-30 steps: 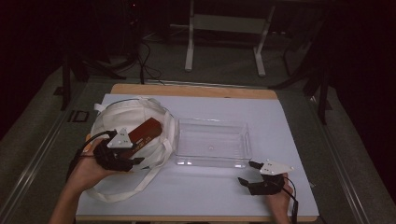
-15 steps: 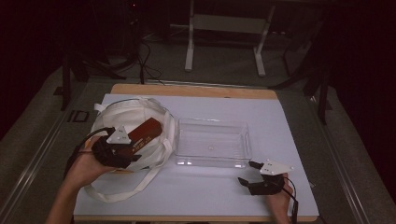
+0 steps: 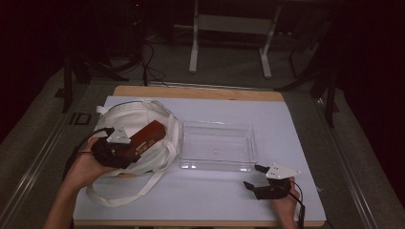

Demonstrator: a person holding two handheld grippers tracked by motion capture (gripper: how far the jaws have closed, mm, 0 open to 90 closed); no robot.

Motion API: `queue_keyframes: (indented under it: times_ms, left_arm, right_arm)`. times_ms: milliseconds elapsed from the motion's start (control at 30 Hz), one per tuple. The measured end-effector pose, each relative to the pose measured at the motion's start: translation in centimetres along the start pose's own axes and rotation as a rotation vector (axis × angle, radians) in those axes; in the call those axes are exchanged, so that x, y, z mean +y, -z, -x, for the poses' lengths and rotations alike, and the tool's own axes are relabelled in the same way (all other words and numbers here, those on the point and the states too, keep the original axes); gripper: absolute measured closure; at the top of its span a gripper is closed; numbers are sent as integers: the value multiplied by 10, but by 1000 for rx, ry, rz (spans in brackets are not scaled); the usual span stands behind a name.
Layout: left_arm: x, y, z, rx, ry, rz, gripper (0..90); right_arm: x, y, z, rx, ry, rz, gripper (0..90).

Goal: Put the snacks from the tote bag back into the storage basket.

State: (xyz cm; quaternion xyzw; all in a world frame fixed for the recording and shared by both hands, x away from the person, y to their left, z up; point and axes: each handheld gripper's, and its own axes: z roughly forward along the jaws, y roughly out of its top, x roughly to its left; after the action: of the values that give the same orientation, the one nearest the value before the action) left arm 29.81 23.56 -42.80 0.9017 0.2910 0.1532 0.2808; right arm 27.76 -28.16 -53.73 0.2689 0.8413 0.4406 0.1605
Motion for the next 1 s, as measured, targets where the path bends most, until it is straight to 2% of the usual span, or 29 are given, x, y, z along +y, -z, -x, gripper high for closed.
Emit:
queue_keyframes:
  times_ms: [467, 800, 1000]
  left_arm:
    - [0, -3, -7, 6, 14, -31, 443]
    - [-3, -6, -14, 32, 55, -48, 412]
    - [-3, -9, -16, 34, 59, -64, 377]
  right_arm:
    - [0, 0, 0, 0, -1, 2, 213]
    - [0, 0, 0, 1, 0, 2, 212]
    - [0, 0, 0, -1, 1, 1, 213]
